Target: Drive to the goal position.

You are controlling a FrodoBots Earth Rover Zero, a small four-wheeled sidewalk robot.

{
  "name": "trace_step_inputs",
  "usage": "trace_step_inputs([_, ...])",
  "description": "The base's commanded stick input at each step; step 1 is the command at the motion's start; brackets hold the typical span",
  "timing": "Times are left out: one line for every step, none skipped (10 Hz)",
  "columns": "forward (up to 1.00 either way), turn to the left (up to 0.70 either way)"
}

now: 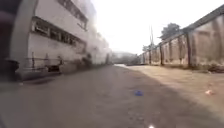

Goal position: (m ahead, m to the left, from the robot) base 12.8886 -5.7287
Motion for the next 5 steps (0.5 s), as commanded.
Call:
trace_step_inputs([1.0, 0.0])
trace_step_inputs([1.0, 0.0])
trace_step_inputs([1.0, 0.0])
trace_step_inputs([1.0, 0.0])
trace_step_inputs([1.0, 0.0])
